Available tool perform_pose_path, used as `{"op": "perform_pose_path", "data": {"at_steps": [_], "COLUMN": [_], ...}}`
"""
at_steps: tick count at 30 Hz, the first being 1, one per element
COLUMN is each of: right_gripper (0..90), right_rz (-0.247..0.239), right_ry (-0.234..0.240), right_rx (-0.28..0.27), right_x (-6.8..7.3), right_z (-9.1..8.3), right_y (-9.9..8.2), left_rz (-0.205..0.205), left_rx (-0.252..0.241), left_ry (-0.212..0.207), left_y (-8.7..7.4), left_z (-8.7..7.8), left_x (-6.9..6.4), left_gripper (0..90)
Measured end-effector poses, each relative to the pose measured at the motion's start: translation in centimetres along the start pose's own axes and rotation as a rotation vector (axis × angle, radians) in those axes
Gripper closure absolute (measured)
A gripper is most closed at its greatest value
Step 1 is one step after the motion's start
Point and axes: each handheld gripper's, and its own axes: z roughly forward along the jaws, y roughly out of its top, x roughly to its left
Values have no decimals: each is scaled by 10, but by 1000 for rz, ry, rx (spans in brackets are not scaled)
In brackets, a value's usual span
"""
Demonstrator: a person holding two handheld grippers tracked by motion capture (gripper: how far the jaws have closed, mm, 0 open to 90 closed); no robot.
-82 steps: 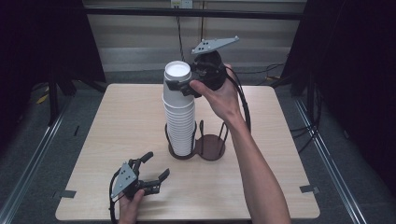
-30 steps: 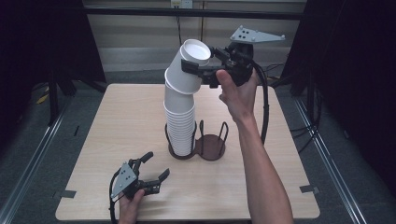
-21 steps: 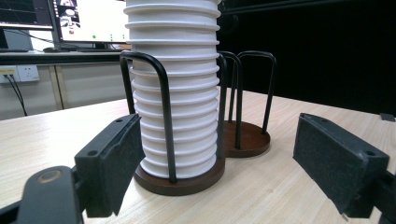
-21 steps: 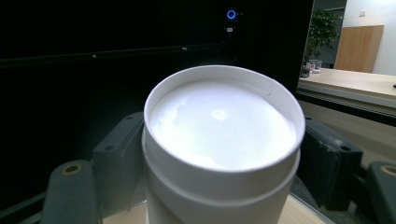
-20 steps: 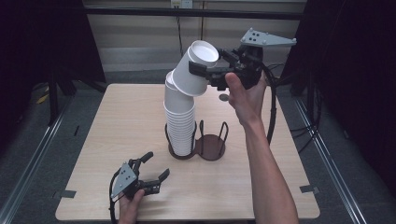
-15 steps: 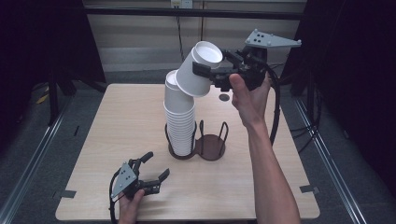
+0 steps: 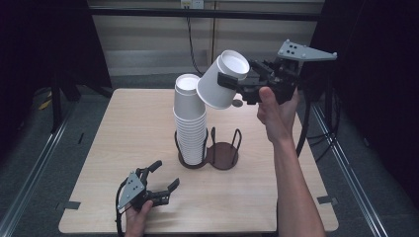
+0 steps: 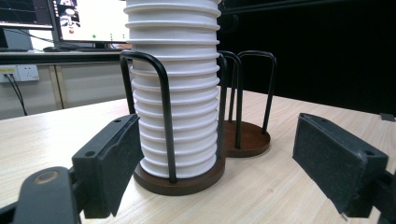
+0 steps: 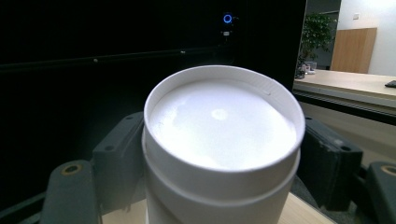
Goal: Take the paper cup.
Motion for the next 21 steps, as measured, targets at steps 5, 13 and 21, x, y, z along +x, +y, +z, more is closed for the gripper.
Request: {"op": "perform_pose_path", "data": {"at_steps": [5,13,21], "right_gripper": [237,237,237], "right_rz": [-11,-15,2], "right_ry": [0,-16,-27], "right_rx": [-2,19,45], "right_x": [3,6,4], "right_z": [-9,-20,-28], "right_y": [-3,-12,-34], "left_rz": [2,0,-38], "left_rx": [-1,7,14], "left_ry": [3,-10,-63], "left_y": [0,0,3], "left_z": [0,1,7], "left_x": [0,1,2], "left_gripper": [158,156,156]}}
